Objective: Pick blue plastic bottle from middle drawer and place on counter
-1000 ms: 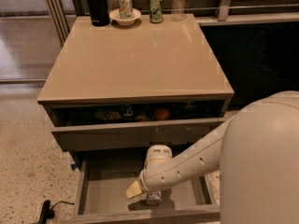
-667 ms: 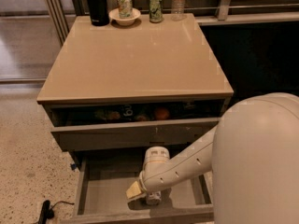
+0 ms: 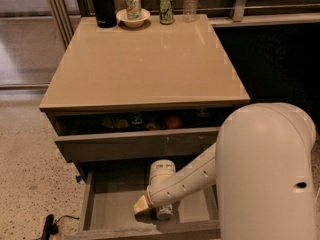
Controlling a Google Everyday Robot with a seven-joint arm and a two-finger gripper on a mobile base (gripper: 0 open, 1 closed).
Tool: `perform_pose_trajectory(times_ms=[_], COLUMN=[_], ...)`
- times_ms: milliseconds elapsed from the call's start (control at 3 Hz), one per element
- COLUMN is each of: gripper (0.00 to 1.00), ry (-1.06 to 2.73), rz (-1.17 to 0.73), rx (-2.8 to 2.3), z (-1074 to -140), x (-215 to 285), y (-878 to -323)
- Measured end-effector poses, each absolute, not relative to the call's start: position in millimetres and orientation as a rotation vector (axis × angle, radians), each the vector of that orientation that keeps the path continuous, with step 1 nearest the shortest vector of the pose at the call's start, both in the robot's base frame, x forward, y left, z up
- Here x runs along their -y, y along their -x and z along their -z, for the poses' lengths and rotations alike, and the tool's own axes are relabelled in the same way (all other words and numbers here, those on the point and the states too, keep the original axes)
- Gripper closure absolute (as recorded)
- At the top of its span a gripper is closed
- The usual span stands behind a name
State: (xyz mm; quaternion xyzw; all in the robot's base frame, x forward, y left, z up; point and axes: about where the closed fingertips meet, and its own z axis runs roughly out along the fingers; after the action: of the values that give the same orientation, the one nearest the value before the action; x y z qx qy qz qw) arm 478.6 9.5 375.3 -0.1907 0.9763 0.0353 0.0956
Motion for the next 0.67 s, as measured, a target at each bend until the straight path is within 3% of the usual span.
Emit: perform_pose_trajectory(times_ms=[667], gripper=[0.0], ry=[0.536], rz=[-0.087], rx=[-2.919], z=[-352.8], x=[-16.7], y=[-487.8])
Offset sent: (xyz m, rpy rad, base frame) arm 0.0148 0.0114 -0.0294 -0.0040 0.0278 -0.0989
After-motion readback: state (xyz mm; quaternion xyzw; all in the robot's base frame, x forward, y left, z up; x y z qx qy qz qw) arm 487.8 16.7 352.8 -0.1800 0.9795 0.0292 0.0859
